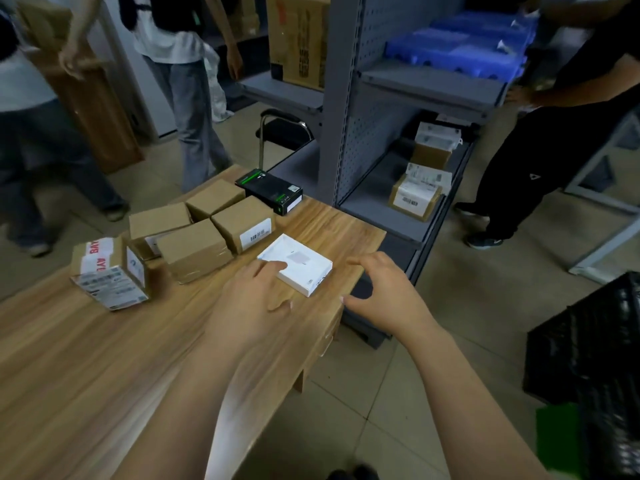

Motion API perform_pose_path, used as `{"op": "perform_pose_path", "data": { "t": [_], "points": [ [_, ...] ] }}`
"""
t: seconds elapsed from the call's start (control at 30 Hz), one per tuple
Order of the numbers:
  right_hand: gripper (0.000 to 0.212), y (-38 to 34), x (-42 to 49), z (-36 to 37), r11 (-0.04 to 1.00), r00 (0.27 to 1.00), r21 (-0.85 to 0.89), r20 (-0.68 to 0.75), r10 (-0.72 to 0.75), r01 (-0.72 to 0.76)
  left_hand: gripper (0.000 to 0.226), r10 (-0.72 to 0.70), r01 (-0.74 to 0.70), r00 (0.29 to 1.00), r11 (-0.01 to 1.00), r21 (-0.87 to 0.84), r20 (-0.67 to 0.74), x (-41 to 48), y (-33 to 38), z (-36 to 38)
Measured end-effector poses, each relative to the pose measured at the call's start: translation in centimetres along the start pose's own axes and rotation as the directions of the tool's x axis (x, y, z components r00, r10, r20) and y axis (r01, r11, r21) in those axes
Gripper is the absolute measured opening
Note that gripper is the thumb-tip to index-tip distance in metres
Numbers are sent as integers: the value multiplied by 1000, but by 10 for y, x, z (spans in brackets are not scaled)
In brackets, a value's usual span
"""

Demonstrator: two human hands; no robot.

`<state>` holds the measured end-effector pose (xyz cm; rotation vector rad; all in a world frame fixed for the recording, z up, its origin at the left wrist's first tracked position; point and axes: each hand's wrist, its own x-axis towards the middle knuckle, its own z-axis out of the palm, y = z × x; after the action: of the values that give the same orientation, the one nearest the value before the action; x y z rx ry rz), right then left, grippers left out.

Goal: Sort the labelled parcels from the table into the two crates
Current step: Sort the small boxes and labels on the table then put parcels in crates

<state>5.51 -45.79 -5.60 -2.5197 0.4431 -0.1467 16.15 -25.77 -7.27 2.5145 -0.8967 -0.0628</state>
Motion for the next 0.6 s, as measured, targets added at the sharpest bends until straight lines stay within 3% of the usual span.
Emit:
{"op": "perform_pose_path", "data": {
  "t": [0.17,0.33,0.5,0.6],
  "points": [
    [71,27,63,12,1000,994,-13,111,3,-1,64,-106,104,993,992,67,41,41,-8,27],
    [71,62,137,33,1000,961,18,278,-4,-2,68,-310,316,940,949,-20,143,81,-13,66],
    [40,95,192,66,999,887,5,460,-45,47,78,-465,480,849,877,3,251,110,-10,103],
    [35,114,212,87,995,854,-28,516,-64,92,85,-531,546,800,838,29,281,118,-11,125]
  ]
}}
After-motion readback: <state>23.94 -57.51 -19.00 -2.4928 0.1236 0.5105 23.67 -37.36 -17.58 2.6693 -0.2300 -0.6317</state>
